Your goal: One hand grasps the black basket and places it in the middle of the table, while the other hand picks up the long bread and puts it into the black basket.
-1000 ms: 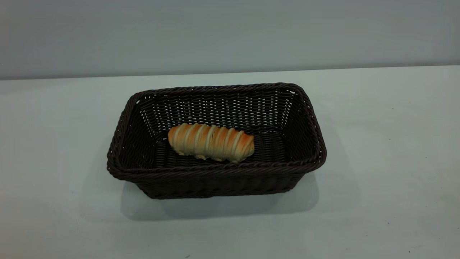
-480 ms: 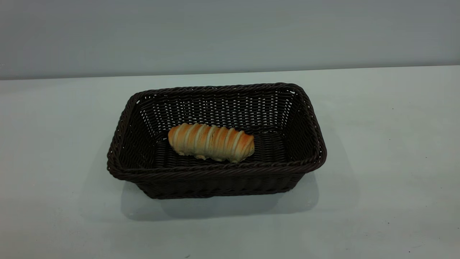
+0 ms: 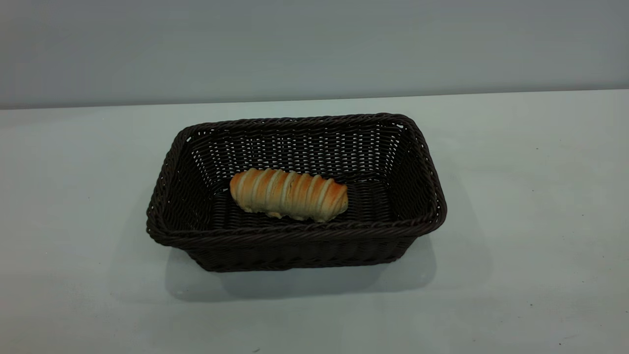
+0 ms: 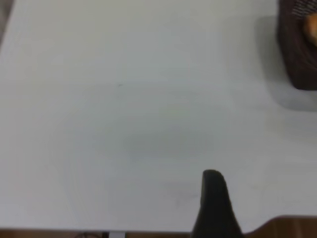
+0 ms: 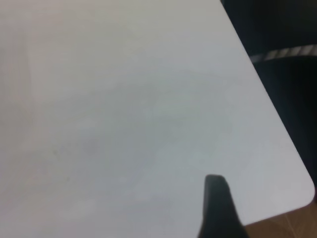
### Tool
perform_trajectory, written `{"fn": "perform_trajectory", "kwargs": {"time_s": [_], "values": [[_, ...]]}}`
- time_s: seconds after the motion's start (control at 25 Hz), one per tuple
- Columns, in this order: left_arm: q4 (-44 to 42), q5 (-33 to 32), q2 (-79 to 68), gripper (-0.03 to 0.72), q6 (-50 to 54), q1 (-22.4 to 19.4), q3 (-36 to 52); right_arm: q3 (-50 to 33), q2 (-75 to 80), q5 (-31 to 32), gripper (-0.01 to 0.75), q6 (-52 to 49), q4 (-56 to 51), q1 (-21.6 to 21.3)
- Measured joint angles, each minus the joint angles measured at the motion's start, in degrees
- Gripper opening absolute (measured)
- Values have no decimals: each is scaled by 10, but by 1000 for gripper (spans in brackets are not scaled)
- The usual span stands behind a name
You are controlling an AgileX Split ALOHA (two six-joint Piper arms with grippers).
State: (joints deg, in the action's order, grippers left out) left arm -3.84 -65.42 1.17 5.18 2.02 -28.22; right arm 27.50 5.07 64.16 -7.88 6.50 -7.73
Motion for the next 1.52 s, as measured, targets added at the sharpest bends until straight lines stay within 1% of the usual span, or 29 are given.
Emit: {"fn": "perform_trajectory", "kwargs": {"time_s": [0.04, 0.12, 0.2, 0.44, 0.68, 0.84, 1.12, 1.2, 1.28, 1.36, 1.52], "values": [[0, 0, 0, 573, 0, -14, 0, 0, 0, 0, 456, 0, -1, -1], [0, 0, 0, 573, 0, -29, 0, 0, 0, 0, 456, 0, -1, -2], [0, 0, 0, 573, 0, -30, 0, 0, 0, 0, 456, 0, -1, -2], [0, 0, 0, 573, 0, -7, 0, 0, 0, 0, 456, 0, -1, -2], [0, 0, 0, 573, 0, -3, 0, 0, 0, 0, 456, 0, -1, -3], [0, 0, 0, 573, 0, 16, 0, 0, 0, 0, 456, 0, -1, -2], [0, 0, 0, 573, -1, 17, 0, 0, 0, 0, 456, 0, -1, -1], [0, 0, 0, 573, -1, 17, 0, 0, 0, 0, 456, 0, -1, 10], [0, 0, 0, 573, -1, 17, 0, 0, 0, 0, 456, 0, 0, 38], [0, 0, 0, 573, -1, 17, 0, 0, 0, 0, 456, 0, 0, 54], [0, 0, 0, 573, -1, 17, 0, 0, 0, 0, 456, 0, 0, 54]]}}
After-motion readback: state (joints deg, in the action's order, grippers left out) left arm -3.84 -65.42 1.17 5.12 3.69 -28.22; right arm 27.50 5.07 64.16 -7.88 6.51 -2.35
